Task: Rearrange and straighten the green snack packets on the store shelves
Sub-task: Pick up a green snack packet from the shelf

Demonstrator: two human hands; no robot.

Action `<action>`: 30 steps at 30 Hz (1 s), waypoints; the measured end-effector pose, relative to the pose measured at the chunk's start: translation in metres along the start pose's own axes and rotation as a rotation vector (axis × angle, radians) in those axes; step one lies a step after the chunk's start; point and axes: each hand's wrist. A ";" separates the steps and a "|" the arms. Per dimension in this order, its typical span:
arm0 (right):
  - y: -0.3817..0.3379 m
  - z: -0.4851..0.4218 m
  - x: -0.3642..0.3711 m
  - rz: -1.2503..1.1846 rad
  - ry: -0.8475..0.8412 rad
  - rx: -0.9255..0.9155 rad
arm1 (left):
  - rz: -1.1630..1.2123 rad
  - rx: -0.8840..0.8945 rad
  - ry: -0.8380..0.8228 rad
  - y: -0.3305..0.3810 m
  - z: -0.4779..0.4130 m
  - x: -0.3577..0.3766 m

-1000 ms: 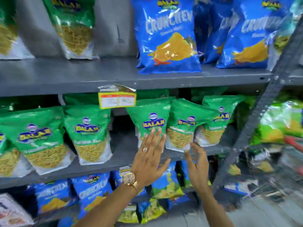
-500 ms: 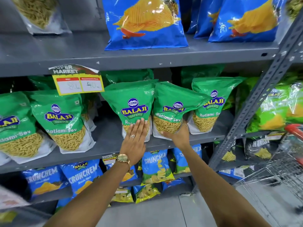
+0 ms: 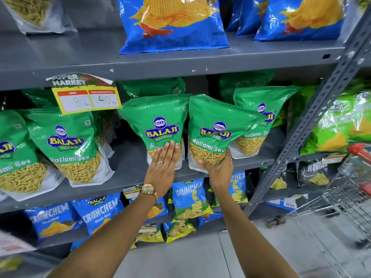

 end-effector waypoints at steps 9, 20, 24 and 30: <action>-0.002 0.066 -0.041 -0.079 0.077 0.010 | 0.178 0.094 -0.143 -0.008 0.002 -0.039; -0.077 0.169 -0.076 -0.036 -0.025 -0.291 | 1.678 -0.641 0.143 -0.018 -0.018 -0.189; -0.100 0.194 -0.066 -0.060 -0.078 -0.291 | 1.710 -0.735 0.312 -0.058 -0.020 -0.220; -0.142 0.218 -0.033 -0.124 -0.145 -0.351 | 1.696 -0.779 0.405 -0.123 -0.026 -0.266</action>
Point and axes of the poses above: each hand's wrist, its own z-axis away from the middle knuckle, its own x-axis out of the palm, y = z × x, and after that the axes turned 5 degrees about y, right-handed
